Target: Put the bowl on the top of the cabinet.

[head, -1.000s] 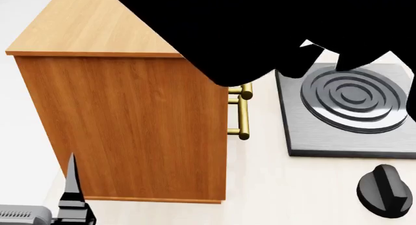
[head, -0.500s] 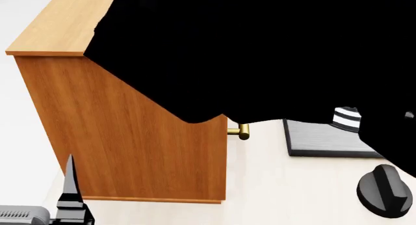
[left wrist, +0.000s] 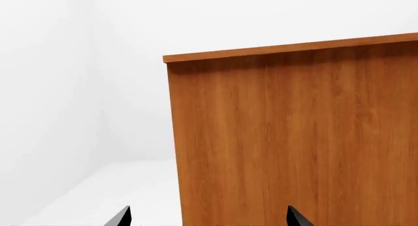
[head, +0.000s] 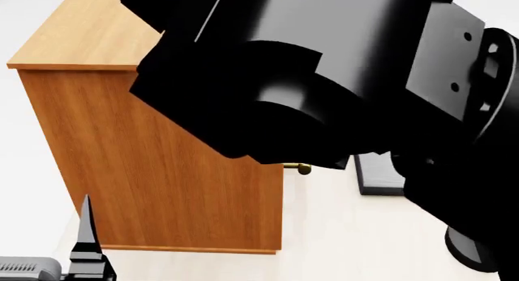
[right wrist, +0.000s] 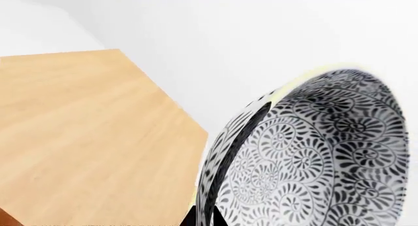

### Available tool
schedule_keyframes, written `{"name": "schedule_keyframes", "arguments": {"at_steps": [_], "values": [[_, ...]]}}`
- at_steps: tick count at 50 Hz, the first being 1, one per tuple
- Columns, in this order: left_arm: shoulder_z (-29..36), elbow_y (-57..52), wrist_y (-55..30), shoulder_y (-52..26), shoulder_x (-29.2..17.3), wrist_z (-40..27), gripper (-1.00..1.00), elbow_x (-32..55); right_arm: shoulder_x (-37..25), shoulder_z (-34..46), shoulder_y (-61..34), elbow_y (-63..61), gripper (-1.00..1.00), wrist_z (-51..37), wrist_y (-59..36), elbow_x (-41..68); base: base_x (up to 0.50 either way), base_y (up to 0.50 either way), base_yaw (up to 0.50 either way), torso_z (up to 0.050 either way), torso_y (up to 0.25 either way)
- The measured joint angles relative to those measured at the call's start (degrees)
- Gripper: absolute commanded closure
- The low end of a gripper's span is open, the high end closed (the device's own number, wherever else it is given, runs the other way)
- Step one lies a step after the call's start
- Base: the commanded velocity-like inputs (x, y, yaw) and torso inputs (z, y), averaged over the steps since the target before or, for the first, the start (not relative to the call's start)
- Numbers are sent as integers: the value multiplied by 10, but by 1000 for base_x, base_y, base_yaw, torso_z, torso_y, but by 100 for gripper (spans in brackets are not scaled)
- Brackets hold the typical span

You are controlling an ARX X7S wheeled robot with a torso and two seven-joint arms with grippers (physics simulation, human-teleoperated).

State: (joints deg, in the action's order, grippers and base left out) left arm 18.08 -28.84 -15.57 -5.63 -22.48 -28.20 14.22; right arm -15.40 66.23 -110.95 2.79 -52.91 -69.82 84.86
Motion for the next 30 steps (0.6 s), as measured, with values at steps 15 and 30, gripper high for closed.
{"name": "schedule_keyframes", "arguments": {"at_steps": [15, 30], "values": [[-1, 11, 9, 1, 0, 1, -100, 4, 16, 28, 26, 24, 100, 28, 29, -44, 0, 0, 0, 0, 1], [-1, 15, 13, 2, -1, 1, -100, 6, 25, 36, 40, 28, 100, 28, 41, -54, 0, 0, 0, 0, 1]]}}
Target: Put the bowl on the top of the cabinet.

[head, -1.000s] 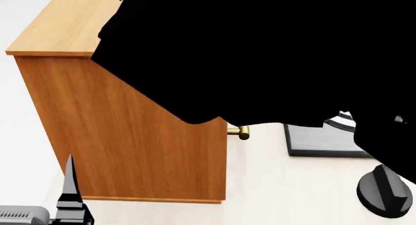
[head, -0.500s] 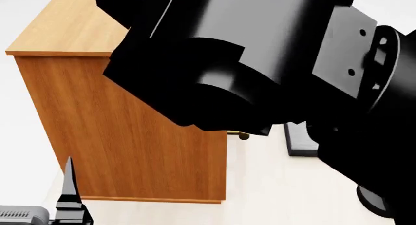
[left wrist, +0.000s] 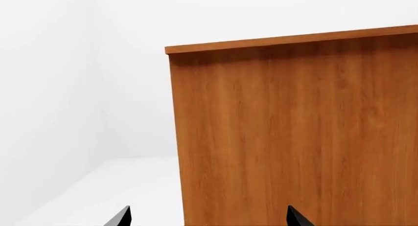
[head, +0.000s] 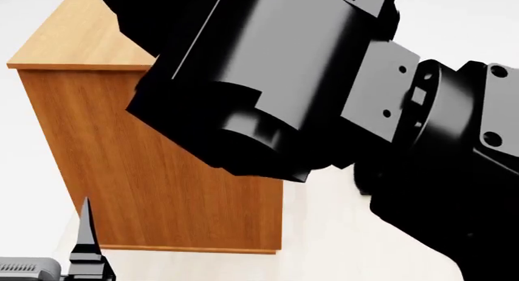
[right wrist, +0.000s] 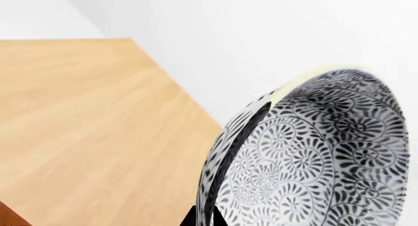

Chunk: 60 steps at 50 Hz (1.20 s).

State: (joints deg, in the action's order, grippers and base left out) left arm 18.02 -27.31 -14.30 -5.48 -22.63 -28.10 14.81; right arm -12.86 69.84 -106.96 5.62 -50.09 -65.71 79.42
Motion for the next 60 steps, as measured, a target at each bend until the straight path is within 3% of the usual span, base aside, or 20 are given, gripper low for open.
{"name": "schedule_keyframes", "arguments": {"at_steps": [60], "values": [[4, 15, 13, 1, -4, -2, -100, 5, 41, 29, 25, -29, 100, 21, 37, -26, 0, 0, 0, 0, 1]]}}
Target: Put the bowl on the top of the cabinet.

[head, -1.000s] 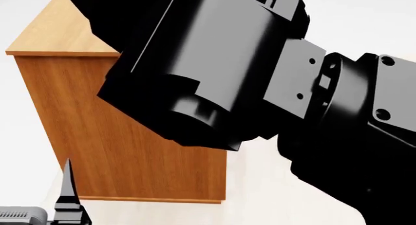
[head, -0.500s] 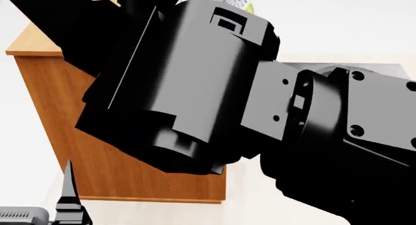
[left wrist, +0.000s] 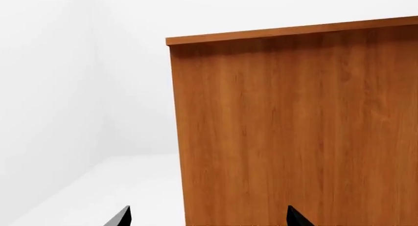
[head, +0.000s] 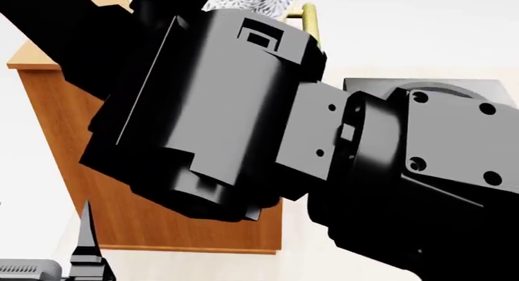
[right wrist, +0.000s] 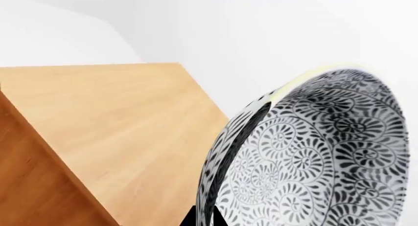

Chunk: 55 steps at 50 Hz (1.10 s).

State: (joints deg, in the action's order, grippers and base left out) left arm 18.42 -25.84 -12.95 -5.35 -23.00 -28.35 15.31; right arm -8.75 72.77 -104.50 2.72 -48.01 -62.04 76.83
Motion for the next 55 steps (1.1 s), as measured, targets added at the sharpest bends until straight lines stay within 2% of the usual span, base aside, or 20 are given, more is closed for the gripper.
{"name": "schedule_keyframes", "arguments": {"at_steps": [30, 55], "values": [[-2, 13, 16, 3, -2, 2, -100, 8, 17, 26, 26, 62, 100, 26, 36, -42, 0, 0, 0, 0, 1], [-4, 15, 23, 7, -4, 1, -100, 12, 27, 40, 41, 66, 100, 26, 45, -68, 0, 0, 0, 0, 0]]}}
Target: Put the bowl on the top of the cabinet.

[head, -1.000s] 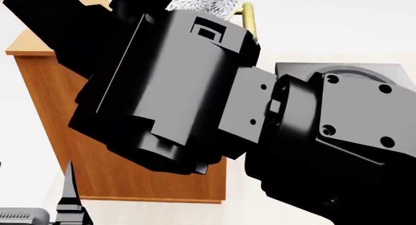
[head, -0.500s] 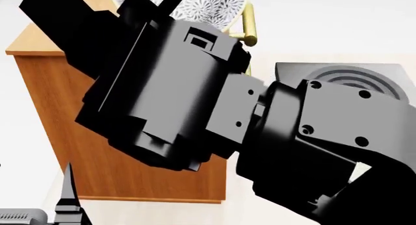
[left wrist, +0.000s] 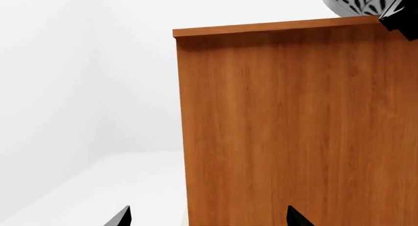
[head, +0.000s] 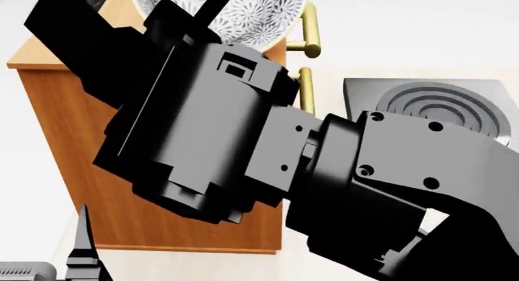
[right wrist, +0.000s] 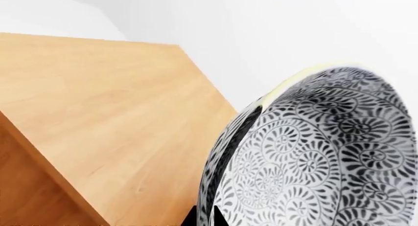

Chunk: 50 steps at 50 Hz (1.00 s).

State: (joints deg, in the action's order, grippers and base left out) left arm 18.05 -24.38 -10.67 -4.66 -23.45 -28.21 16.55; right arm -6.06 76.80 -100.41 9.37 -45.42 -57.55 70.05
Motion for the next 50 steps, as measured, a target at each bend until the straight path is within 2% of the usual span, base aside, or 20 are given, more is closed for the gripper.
{"name": "schedule_keyframes", "arguments": {"at_steps": [21, 50], "values": [[2, 4, 3, -1, 0, -1, -100, 2, -9, -12, -16, -40, 100, -1, -2, 31, 0, 0, 0, 0, 0], [1, 2, 7, 0, -2, -4, -100, 6, 6, -16, -41, 11, 100, -22, -64, 78, 0, 0, 0, 0, 0]]}}
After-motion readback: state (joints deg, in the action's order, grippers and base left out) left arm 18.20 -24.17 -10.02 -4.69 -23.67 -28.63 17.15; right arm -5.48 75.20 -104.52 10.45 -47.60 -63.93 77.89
